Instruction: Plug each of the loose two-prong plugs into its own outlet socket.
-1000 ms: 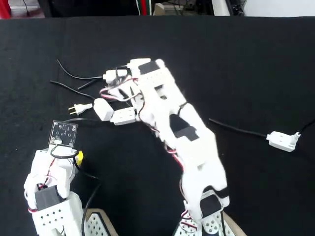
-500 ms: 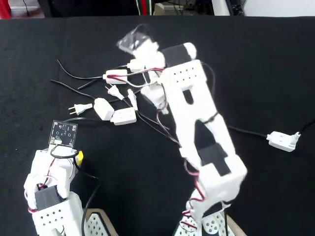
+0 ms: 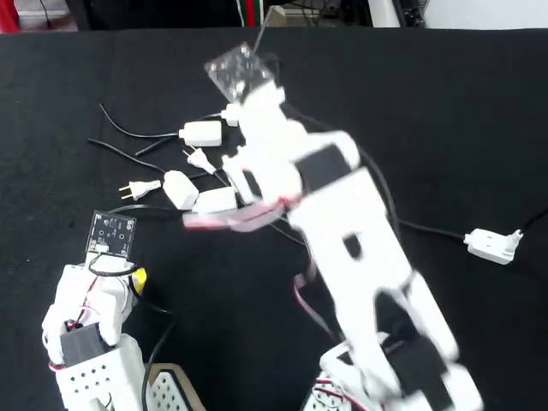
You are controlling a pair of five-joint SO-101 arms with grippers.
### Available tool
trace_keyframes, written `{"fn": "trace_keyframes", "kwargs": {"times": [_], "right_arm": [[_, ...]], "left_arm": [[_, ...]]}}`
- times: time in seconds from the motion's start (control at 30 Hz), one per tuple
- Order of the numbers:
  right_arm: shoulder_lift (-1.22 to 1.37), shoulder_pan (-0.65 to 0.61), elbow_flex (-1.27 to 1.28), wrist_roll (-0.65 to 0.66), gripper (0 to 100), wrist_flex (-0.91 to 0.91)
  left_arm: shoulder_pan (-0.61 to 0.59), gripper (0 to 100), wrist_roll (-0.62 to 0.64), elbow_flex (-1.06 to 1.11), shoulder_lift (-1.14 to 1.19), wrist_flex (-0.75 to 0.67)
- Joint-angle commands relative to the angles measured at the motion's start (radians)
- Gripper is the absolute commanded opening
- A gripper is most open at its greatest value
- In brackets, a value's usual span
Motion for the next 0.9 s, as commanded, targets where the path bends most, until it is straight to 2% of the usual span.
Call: {"fn": "trace_keyframes", "kwargs": {"times": [0.0, 0.13, 0.23, 0.33, 0.43, 0.5, 0.7, 0.87], "right_arm": [[-0.277, -0.011, 0.282, -0.011, 1.2, -0.209], [-0.412, -0.015, 0.498, -0.061, 1.2, -0.342], [-0.435, -0.064, 0.598, -0.140, 1.2, -0.437], [-0.435, -0.112, 0.704, -0.190, 1.2, -0.646], [-0.435, -0.132, 0.823, -0.241, 1.2, -0.878], [-0.438, -0.132, 0.881, -0.278, 1.2, -0.959], [-0.440, -0.135, 0.931, -0.377, 1.2, -0.999], [-0.441, -0.183, 0.941, -0.388, 1.2, -0.997]], "left_arm": [[0.012, 29, -0.003, 0.018, -0.002, 0.002], [0.094, 29, 0.008, 0.008, -0.002, 0.002], [0.216, 25, 0.049, -0.022, -0.002, 0.002], [0.352, 22, 0.120, -0.048, -0.002, -0.058], [0.387, 22, 0.170, -0.044, -0.002, -0.160], [0.384, 22, 0.204, -0.042, -0.002, -0.212], [0.421, 25, 0.321, -0.059, -0.002, -0.253], [0.545, 31, 0.382, -0.059, -0.002, -0.249]]}}
